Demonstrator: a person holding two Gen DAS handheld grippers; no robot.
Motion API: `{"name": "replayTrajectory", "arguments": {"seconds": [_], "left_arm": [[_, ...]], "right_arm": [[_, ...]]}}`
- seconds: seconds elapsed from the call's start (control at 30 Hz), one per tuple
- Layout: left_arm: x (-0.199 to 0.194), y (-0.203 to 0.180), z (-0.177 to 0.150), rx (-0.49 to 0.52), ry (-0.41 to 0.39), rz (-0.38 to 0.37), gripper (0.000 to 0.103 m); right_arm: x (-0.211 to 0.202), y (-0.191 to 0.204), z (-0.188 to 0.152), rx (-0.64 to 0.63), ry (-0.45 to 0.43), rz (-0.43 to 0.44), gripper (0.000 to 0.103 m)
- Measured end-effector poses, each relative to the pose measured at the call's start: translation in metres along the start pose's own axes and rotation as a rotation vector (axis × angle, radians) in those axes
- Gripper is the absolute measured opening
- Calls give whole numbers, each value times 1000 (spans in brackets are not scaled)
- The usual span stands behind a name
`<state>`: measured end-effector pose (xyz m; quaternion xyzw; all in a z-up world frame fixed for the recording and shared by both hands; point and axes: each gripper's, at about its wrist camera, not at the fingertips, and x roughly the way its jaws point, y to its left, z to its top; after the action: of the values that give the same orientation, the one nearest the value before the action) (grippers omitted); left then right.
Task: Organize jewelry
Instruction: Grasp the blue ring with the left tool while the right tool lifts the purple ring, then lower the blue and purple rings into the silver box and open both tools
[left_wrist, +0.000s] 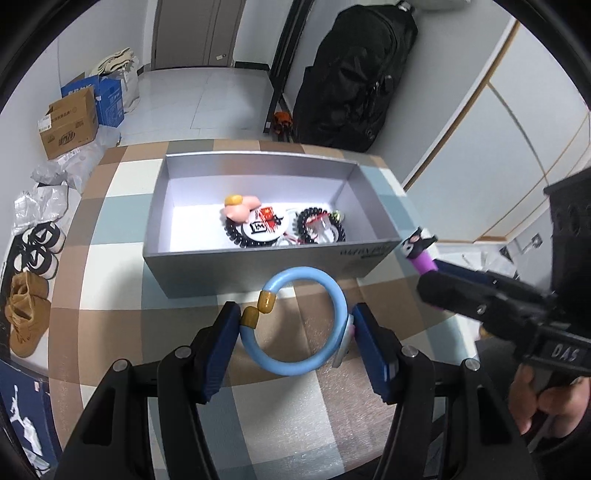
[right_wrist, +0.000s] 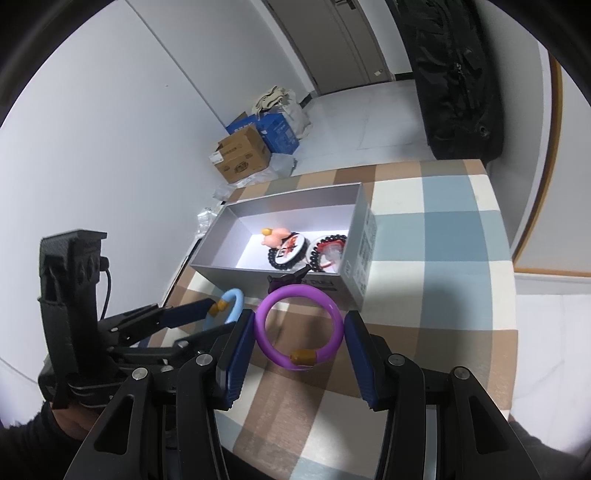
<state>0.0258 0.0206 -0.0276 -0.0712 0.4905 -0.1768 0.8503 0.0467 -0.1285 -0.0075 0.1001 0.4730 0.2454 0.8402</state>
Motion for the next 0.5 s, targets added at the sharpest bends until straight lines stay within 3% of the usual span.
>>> {"name": "replayTrajectory", "arguments": {"seconds": [0.5], "left_arm": [[-18,12,30,-70,-76,-87,57]], "right_arm": [[-3,20,23,-43,-68,35,48]]}}
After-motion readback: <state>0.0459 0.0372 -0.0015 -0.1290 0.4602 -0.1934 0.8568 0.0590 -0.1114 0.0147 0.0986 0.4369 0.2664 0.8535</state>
